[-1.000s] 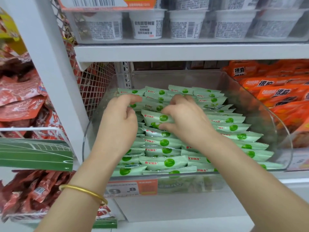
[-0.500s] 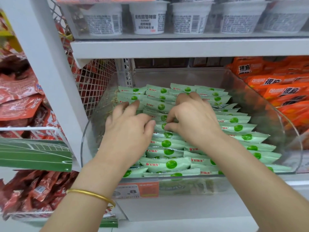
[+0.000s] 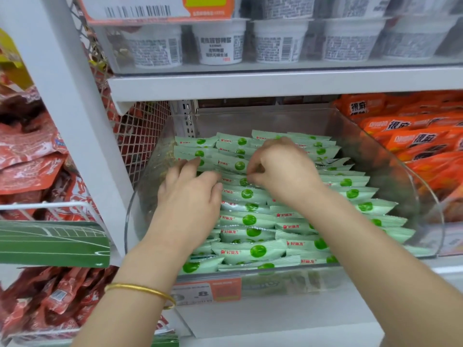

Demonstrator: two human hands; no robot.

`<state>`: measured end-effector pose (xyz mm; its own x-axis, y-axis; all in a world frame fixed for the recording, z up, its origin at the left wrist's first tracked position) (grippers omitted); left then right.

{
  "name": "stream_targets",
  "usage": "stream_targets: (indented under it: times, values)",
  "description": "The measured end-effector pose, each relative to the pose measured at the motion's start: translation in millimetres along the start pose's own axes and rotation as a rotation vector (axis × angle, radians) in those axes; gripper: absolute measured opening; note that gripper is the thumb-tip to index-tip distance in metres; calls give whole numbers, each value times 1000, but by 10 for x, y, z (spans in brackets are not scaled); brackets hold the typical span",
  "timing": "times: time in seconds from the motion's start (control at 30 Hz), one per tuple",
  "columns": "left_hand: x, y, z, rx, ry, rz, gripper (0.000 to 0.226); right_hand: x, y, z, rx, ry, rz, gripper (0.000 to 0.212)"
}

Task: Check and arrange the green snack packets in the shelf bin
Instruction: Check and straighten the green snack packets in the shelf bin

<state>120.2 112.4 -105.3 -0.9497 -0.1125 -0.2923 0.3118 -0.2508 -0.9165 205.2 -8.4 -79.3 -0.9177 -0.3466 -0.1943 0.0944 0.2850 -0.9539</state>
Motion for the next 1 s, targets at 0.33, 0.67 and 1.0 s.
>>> stream_targets:
  times: [0.33, 0.67, 1.0]
  values:
    - [4, -30, -14, 46, -15, 7, 31, 23, 79, -41, 6, -35, 119, 6]
    - [55, -97, -8, 119, 20, 90, 30, 115, -161, 171, -428, 127, 354, 5]
    - [149, -307, 206, 616, 68, 346, 40, 434, -217, 558, -1394, 409, -17, 16]
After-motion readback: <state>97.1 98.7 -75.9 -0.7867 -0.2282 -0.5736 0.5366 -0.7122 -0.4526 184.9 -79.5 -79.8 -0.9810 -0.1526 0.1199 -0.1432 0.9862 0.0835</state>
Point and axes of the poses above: each hand's wrist, its own x-axis away from the middle knuckle, its own y-axis out of the palm, z = x × y, the point moved 4 cm from there along -x, towards the middle knuckle, and after that the axes turned 14 degrees about y, right-handed, at the moved point
